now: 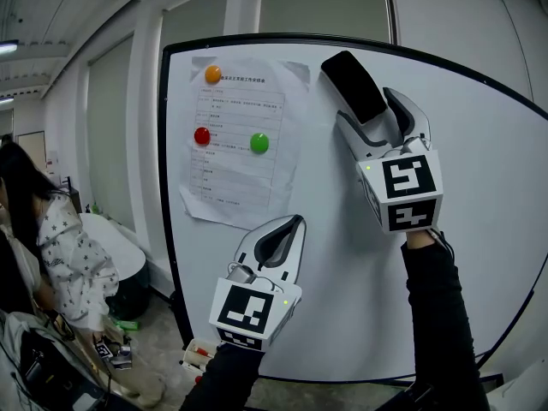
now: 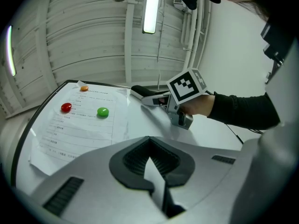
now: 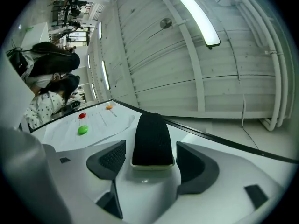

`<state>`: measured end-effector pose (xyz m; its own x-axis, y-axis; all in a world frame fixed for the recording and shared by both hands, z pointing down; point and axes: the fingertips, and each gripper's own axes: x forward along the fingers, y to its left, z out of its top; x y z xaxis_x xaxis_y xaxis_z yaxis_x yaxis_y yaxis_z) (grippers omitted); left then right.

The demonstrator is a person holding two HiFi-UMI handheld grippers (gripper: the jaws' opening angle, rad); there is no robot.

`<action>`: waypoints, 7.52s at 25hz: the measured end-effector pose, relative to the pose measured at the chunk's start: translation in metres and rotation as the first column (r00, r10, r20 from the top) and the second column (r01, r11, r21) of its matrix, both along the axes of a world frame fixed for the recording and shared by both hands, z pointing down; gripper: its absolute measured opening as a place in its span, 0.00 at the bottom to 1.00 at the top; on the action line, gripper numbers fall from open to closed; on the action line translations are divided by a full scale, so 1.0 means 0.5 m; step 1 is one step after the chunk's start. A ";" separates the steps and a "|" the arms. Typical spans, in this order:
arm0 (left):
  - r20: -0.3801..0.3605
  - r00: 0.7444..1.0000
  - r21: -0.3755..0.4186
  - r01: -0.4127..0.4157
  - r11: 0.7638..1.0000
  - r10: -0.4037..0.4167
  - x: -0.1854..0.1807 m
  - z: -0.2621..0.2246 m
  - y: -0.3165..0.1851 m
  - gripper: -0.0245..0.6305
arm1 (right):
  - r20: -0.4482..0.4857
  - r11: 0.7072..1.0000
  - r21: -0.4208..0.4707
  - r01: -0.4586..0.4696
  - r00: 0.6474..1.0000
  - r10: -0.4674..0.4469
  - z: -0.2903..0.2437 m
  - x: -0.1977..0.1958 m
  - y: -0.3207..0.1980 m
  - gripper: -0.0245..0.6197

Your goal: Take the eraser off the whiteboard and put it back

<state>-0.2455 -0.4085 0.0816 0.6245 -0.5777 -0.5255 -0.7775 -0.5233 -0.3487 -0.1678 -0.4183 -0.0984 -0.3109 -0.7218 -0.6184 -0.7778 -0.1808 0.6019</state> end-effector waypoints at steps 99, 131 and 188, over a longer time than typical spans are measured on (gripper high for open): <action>-0.003 0.983 -0.064 -0.181 0.981 0.181 0.004 0.066 0.094 0.05 | 0.325 0.985 -0.011 -0.174 0.931 0.168 0.259 0.203 0.369 0.47; -0.062 0.988 -0.087 -0.147 0.985 0.142 0.427 0.061 0.234 0.05 | 0.332 0.988 -0.071 -0.135 0.931 0.151 0.265 0.676 0.494 0.47; -0.002 0.975 -0.191 -0.219 0.957 0.222 0.988 0.218 0.339 0.05 | 0.416 0.947 -0.277 -0.160 0.869 0.269 0.593 1.214 0.556 0.47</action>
<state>0.2485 -0.2389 0.1904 0.7565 -0.5122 -0.4067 -0.6295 -0.7387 -0.2408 0.4391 -0.1401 0.1979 0.1352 -0.8750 -0.4649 -0.9287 -0.2754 0.2482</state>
